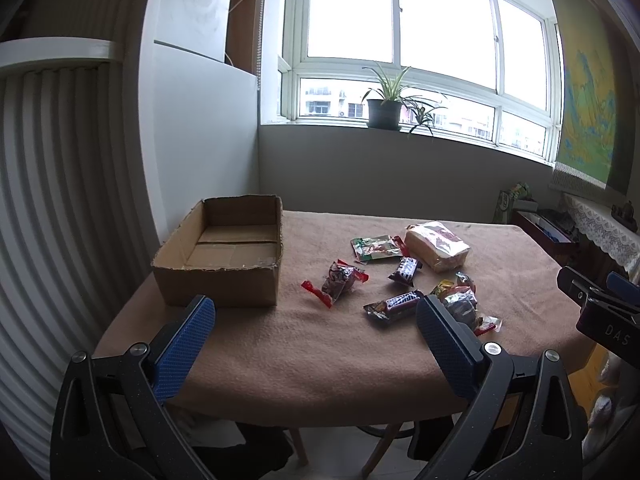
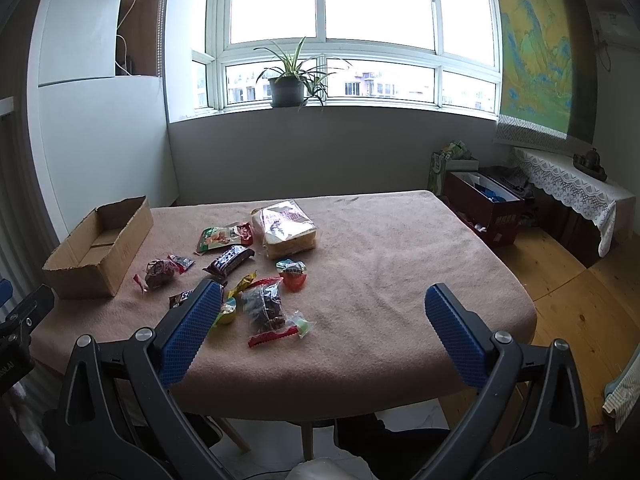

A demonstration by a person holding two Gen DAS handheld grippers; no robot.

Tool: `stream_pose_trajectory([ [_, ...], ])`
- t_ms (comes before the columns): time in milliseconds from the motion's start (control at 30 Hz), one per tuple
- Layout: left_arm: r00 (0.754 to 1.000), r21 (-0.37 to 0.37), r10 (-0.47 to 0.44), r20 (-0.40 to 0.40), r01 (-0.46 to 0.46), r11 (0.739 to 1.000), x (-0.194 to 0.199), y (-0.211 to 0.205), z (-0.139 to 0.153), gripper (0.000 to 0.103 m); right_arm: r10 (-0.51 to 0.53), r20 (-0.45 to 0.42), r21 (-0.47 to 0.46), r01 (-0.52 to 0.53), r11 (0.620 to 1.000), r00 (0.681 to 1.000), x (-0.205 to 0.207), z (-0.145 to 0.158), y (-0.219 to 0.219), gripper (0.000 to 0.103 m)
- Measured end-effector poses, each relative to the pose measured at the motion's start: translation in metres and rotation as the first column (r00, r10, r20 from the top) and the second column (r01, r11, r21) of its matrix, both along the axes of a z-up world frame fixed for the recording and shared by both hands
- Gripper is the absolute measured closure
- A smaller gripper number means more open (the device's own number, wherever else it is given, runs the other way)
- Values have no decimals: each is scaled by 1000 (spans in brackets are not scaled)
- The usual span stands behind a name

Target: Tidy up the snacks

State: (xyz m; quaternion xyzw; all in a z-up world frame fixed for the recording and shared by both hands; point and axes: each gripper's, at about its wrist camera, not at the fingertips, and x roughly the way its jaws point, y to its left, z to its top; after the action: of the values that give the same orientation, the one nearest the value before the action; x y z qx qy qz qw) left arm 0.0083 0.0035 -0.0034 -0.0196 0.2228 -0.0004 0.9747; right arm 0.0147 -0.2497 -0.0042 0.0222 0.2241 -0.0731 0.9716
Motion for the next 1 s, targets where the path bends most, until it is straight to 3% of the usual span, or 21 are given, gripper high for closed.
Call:
stream_pose_trajectory([
  [200, 1000, 5, 2, -10, -2, 1000, 5, 2, -4, 2, 6, -75, -6, -7, 1000, 997, 6, -10, -9, 0],
  [500, 999, 18, -30, -37, 31, 999, 18, 3, -16, 3, 68, -106, 17, -67, 998, 992, 22, -34, -30, 0],
  [667, 995, 30, -81, -64, 83, 996, 31, 4, -23, 6, 92, -157, -64, -103, 993, 983, 39, -43, -42, 0],
  [833, 986, 39, -132, -101, 136, 990, 50, 5, -31, 10, 127, -193, 25, -125, 992, 973, 63, -48, -51, 1],
  [900, 982, 44, -152, -115, 158, 986, 59, 4, -34, 18, 150, -206, 77, -137, 988, 967, 73, -48, -55, 4],
  [1000, 968, 24, -202, -148, 208, 978, 74, 2, -39, 22, 188, -221, 133, -162, 978, 957, 91, -49, -59, 8],
])
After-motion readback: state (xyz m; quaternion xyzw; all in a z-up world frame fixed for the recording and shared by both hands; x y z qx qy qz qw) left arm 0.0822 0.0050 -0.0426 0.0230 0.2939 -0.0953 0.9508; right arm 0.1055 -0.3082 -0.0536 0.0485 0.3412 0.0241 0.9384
